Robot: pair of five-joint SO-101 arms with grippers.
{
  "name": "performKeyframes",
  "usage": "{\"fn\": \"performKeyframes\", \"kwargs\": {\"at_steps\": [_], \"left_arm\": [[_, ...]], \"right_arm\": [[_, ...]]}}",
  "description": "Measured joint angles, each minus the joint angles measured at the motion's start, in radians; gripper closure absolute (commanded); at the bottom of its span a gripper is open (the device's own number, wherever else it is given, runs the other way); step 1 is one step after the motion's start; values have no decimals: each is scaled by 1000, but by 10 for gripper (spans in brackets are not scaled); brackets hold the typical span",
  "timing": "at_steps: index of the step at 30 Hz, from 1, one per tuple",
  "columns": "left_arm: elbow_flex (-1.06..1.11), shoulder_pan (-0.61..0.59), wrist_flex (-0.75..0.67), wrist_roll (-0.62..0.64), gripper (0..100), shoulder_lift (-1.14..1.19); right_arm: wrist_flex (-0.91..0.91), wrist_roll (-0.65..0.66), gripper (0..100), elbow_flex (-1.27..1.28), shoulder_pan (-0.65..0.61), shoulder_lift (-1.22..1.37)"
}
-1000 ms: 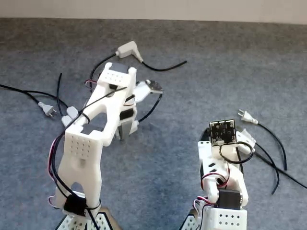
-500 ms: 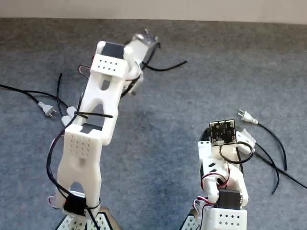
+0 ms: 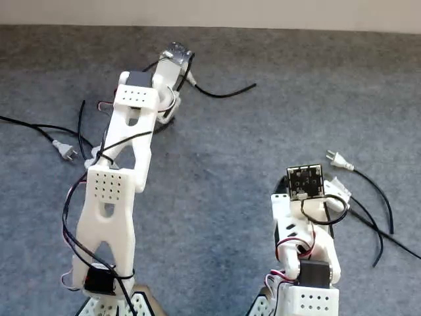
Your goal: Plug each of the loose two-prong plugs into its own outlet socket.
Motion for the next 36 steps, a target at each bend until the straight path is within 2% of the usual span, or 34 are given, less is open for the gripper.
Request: {"fn": "performKeyframes", "kwargs": {"at_steps": [6,15,20,22,25,29,32,36], "left_arm": [[-161,-58,32,95,698,18],[-591,-226,287,117,691,18],[-624,-361,325,117,691,-49],[-626,-405,385,117,692,-75],[-621,-465,456,184,692,-91],[-509,-585,463,305,692,-127],[-331,-649,470,328,692,-186],[-6,-658,470,334,692,-345]], "right_arm": [[0,0,991,0,0,0],[0,0,991,0,0,0],[0,0,991,0,0,0],[0,0,991,0,0,0],[0,0,991,0,0,0],[0,0,991,0,0,0],[0,0,991,0,0,0],[0,0,991,0,0,0]]}}
